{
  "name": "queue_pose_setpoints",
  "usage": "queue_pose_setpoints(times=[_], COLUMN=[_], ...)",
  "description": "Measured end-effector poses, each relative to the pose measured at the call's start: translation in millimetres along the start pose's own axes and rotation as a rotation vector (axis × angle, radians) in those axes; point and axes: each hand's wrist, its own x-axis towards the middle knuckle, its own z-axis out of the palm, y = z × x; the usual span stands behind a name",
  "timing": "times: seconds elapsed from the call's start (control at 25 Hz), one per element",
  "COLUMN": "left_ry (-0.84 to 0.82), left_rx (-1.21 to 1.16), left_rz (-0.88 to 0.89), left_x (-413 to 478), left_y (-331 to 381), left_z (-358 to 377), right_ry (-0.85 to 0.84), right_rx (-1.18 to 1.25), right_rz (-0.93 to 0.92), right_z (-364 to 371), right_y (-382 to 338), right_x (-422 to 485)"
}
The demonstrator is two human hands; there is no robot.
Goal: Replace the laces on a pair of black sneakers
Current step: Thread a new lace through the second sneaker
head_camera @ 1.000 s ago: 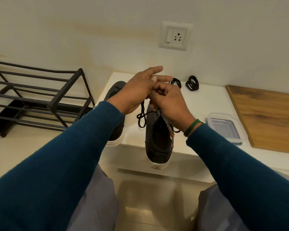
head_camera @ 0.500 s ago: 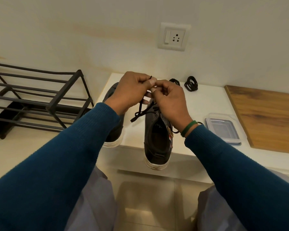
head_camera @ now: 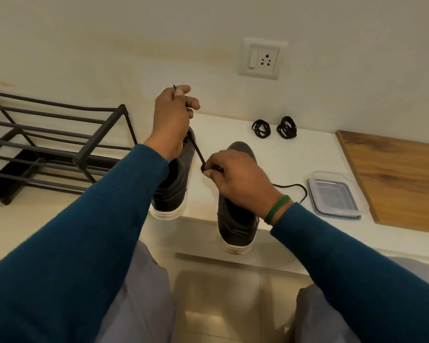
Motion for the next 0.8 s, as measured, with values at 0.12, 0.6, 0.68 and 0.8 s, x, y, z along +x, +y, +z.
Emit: queue_pose_setpoints(times=[0.12,0.6,0.68,0.8], left_ry=[0.063,-0.542,-0.553,-0.558], left_rx=[-0.260,0.306,0.645,0.719], left_rz=[-0.011,-0.197,0.003,0.079], left_x=[-3,-16,-17,-27], left_y=[6,-8,-13,-20], left_z=[1,4,3,10], right_ry=[-0.304,0.036,0.027,-0.130], right_rx=[-0.255,0.152,0.226,0.217], right_rz=[-0.009,0.396,0.404,0.365], right_z=[1,-41,-42,-35], right_y=[-2,66,64,52], right_x=[-8,-27,-33,-41])
